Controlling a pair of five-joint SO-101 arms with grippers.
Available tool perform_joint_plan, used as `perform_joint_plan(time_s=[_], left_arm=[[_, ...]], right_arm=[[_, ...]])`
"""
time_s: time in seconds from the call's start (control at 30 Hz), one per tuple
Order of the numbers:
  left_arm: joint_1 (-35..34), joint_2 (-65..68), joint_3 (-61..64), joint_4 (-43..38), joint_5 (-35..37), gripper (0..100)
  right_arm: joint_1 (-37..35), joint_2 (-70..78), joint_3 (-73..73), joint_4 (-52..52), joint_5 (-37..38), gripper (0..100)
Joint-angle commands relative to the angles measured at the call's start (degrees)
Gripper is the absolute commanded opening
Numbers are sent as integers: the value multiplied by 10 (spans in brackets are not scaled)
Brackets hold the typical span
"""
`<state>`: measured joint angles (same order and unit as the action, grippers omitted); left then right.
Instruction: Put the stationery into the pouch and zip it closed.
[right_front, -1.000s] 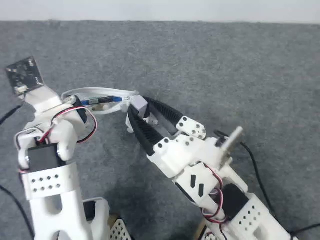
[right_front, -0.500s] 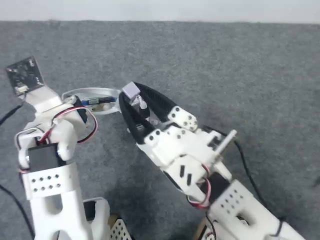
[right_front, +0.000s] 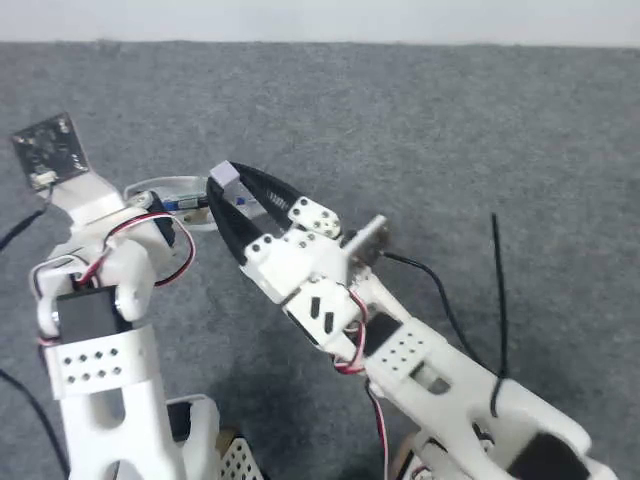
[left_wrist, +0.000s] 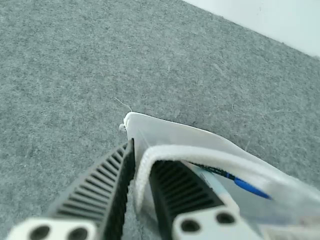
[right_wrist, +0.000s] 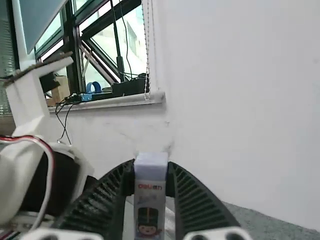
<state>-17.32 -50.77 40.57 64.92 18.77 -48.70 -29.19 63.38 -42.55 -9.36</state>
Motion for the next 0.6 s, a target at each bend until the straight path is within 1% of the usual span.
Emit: perform_joint_plan(time_s=[0.0, 0.1, 0.23, 0.4, 0.57], left_arm=[[4, 12, 4, -7, -7, 11], [4, 12, 4, -7, -7, 11], [1, 12, 4, -7, -7, 11], [1, 12, 4, -7, -7, 11], [1, 12, 4, -7, -7, 11]], right_arm=[[0, 24, -64, -31, 7, 6], [0, 40, -68, -65, 8, 6], [0, 58, -59, -60, 10, 6], [-18, 72, -55, 2, 77, 17], [-20, 42, -27, 19, 79, 176]])
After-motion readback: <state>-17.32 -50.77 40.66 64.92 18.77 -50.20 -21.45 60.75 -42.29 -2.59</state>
